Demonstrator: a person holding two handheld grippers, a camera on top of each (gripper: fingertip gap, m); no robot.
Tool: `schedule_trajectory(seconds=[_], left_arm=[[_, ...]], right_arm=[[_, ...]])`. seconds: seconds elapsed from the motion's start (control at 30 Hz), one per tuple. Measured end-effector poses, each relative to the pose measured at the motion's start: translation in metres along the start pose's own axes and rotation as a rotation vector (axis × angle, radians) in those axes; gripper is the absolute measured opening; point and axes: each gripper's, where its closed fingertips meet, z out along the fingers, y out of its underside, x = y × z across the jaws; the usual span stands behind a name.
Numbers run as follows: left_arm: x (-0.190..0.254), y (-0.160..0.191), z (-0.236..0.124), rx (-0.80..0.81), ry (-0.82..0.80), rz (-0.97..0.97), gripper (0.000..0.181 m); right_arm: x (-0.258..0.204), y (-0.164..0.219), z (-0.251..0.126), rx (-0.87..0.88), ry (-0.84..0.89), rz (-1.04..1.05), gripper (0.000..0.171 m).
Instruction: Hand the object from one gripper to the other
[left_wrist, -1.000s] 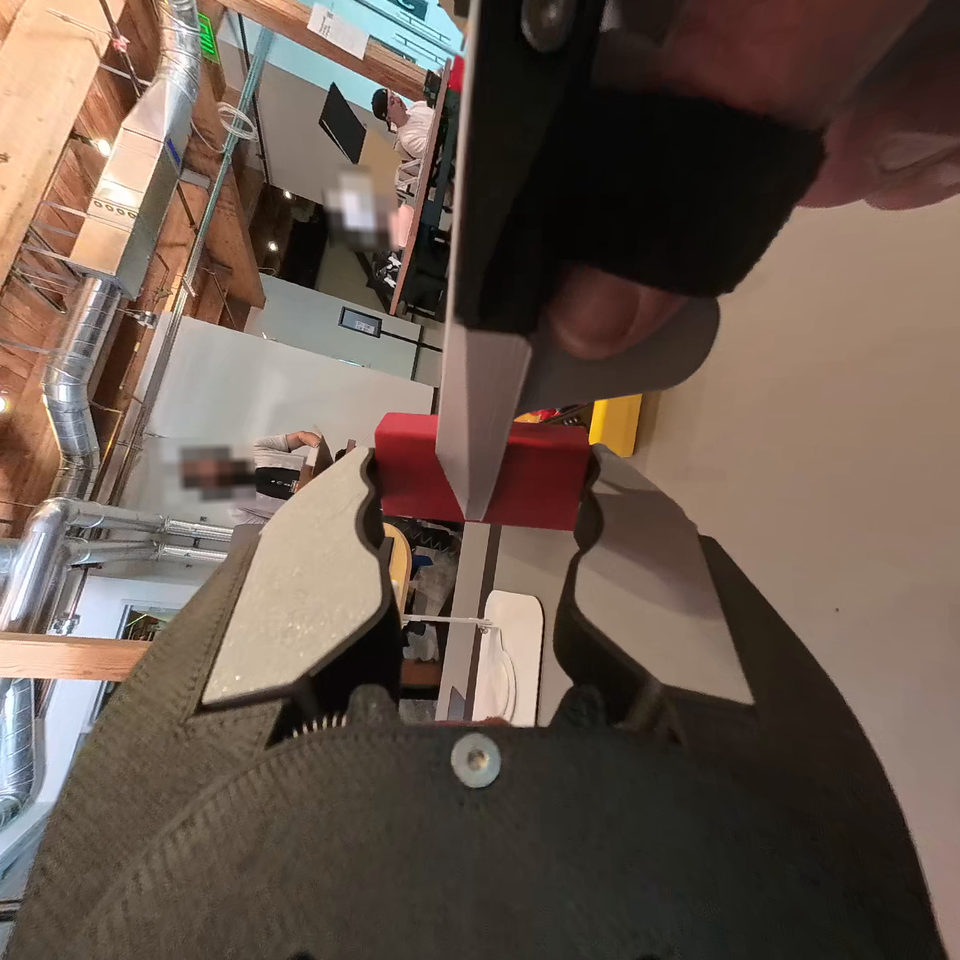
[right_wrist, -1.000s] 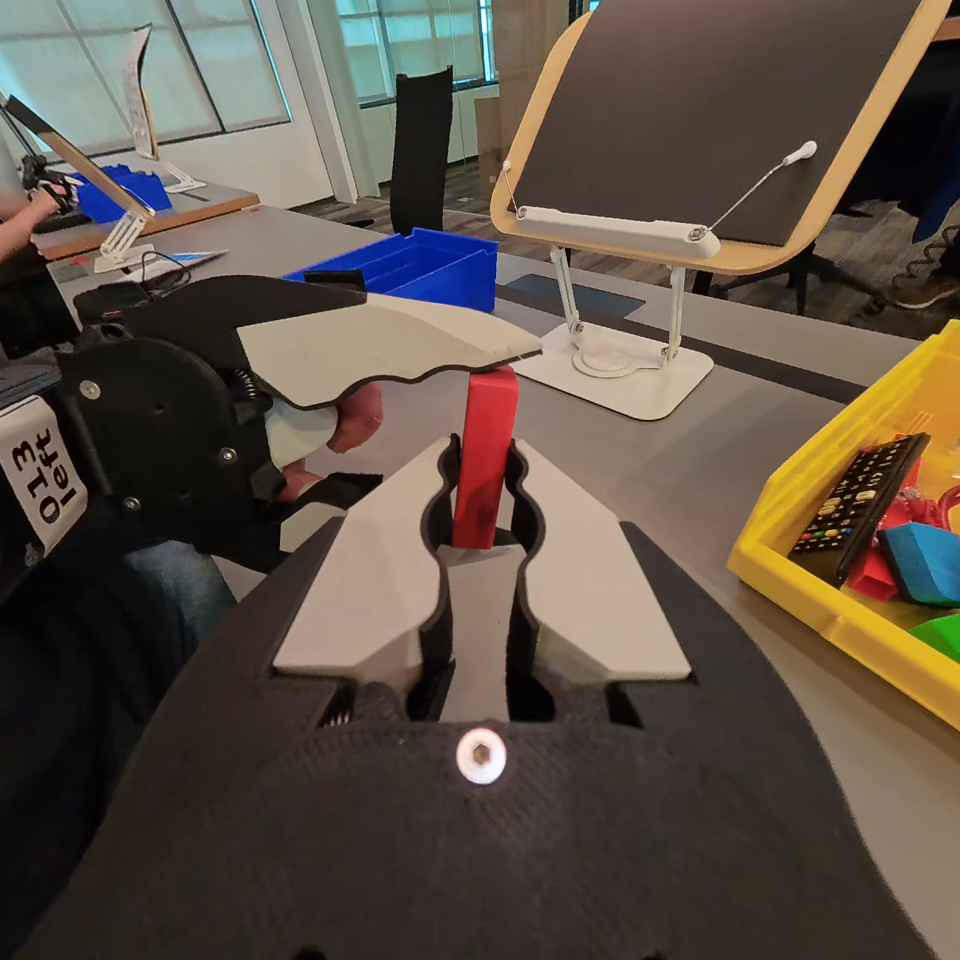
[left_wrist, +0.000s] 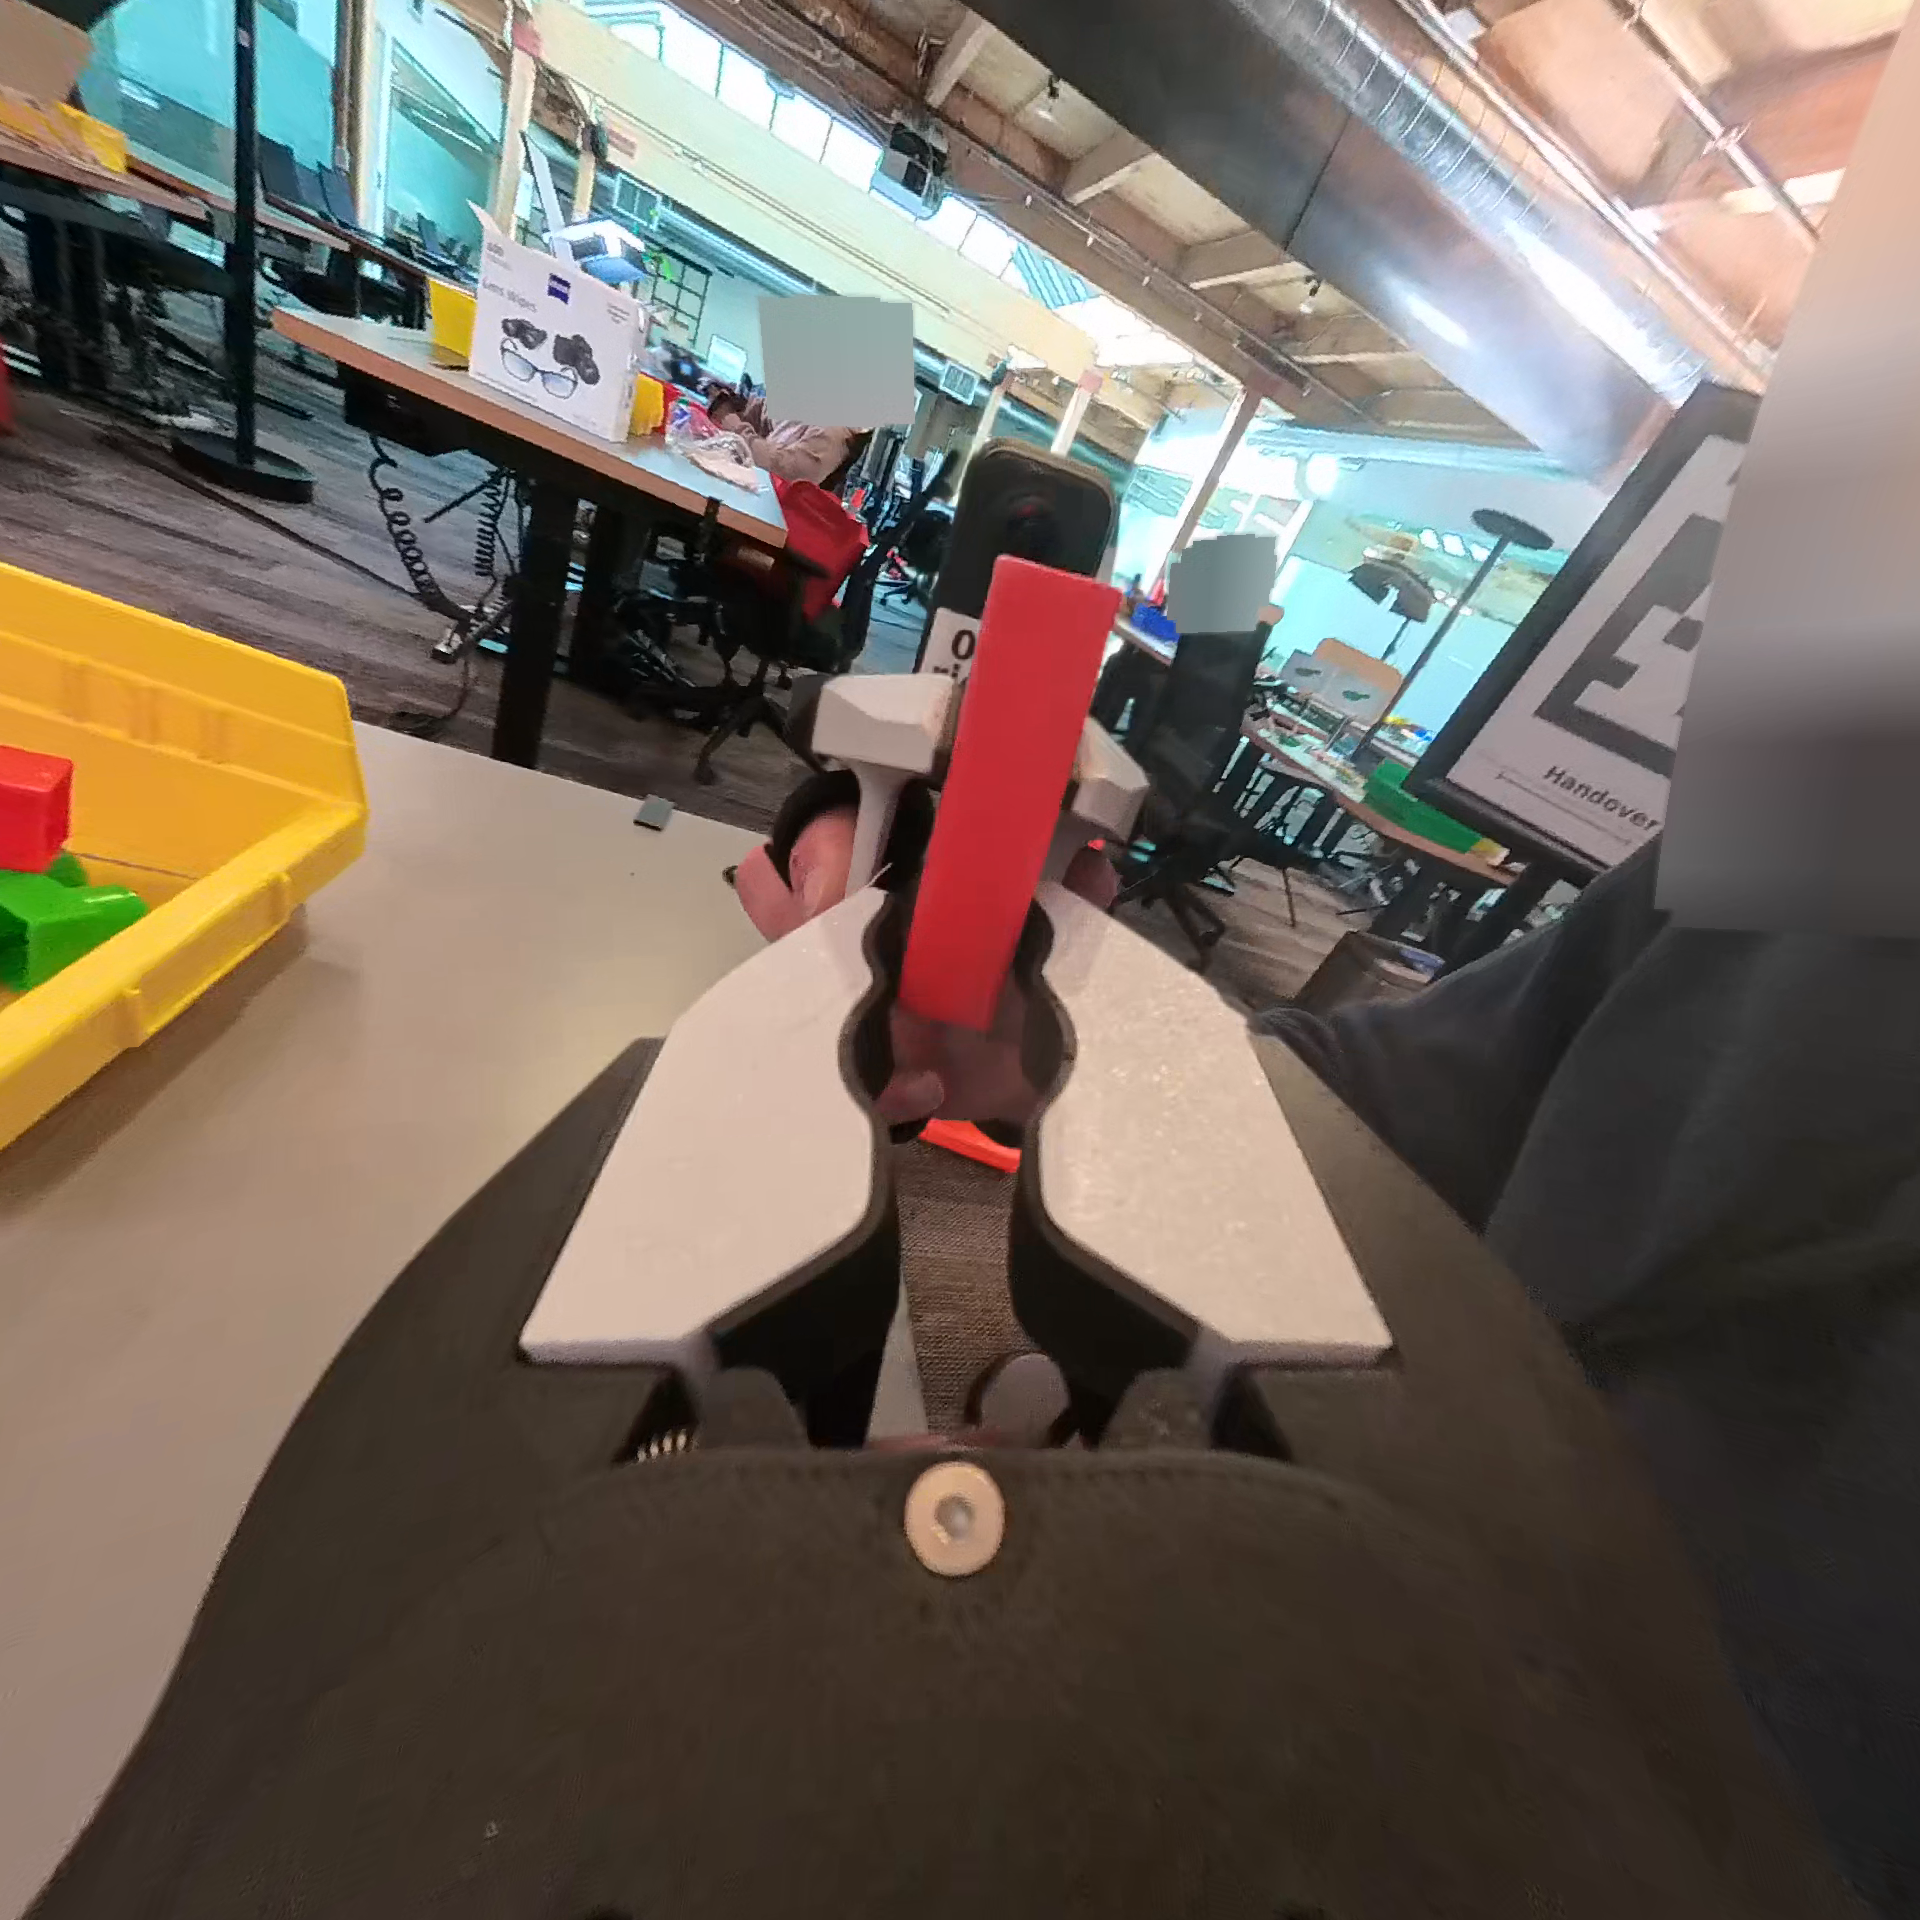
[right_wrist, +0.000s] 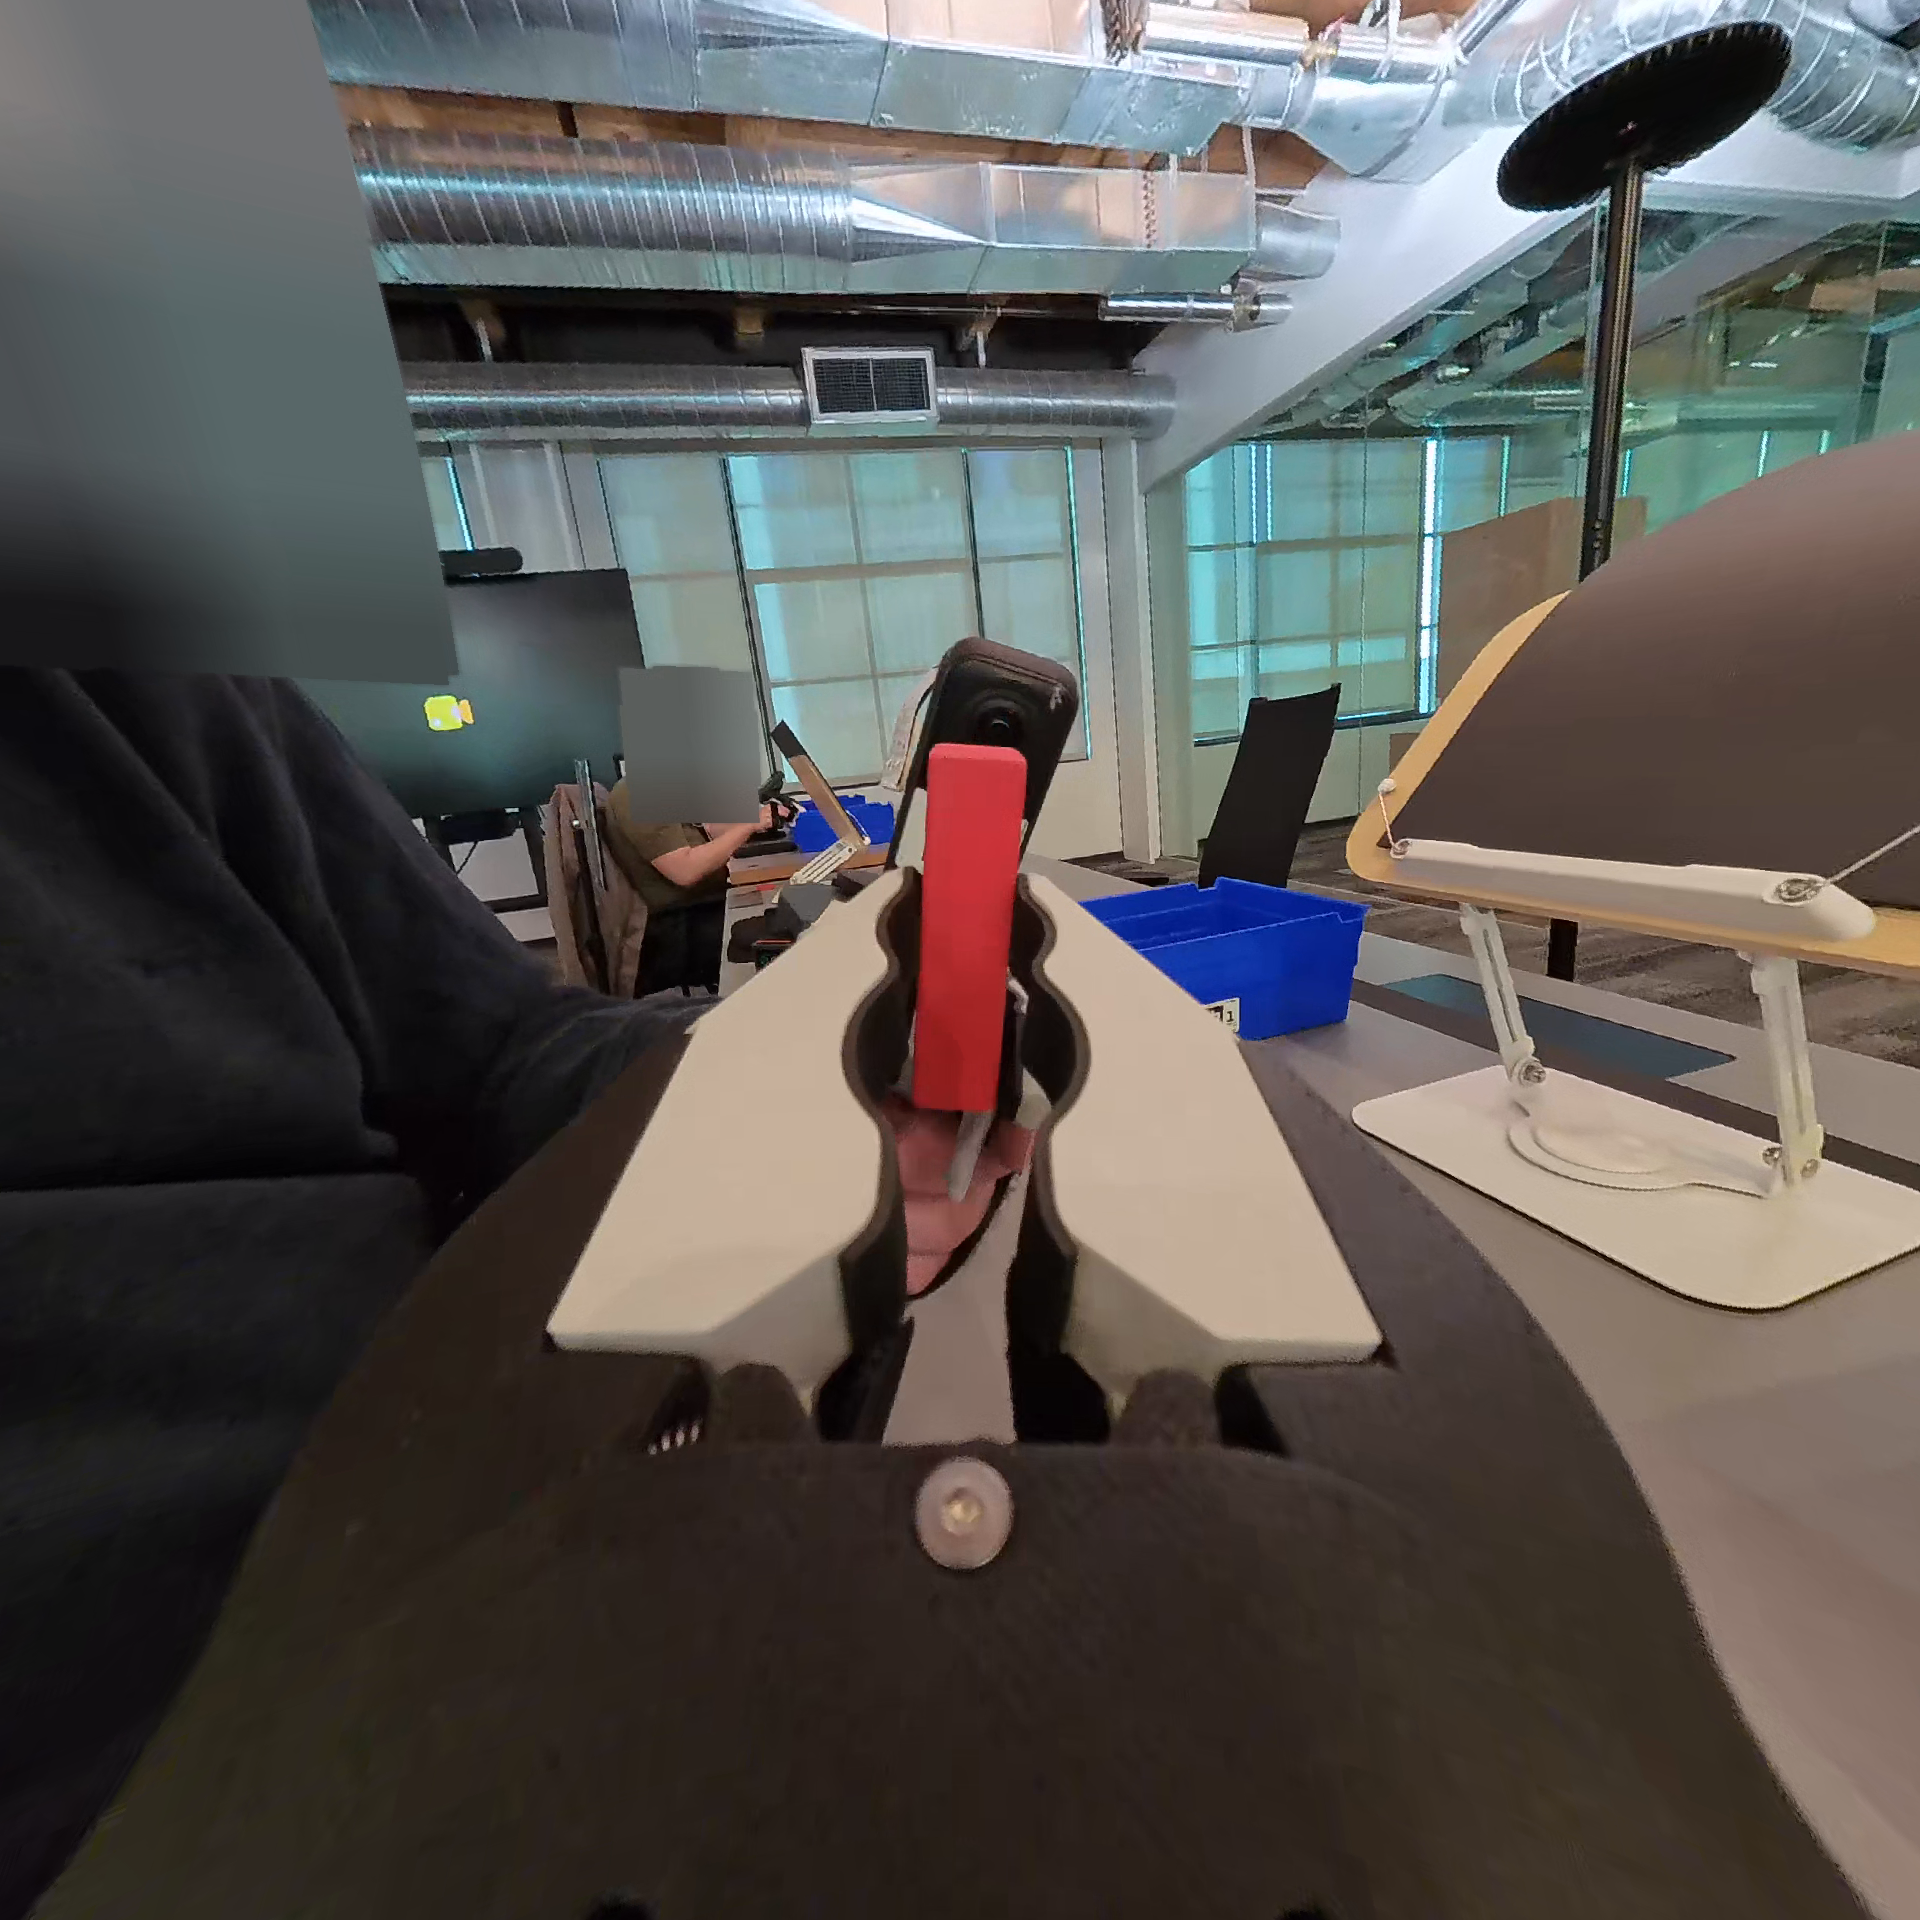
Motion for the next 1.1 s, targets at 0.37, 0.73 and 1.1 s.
schedule_trajectory(seconds=[0.37,0.73,1.1], left_arm=[[-0.039,-0.02,-0.025,-0.324,-0.446,1.091,0.017],[-0.033,-0.032,-0.016,-0.68,-0.352,2.085,0.017],[-0.022,-0.018,-0.006,-0.702,-0.242,2.233,0.018]], right_arm=[[-0.001,-0.008,-0.026,0.029,-0.031,0.263,0.05],[-0.02,0.035,-0.029,-0.279,-0.205,0.664,0.046],[-0.026,0.037,-0.02,-0.288,-0.274,0.628,0.021]])
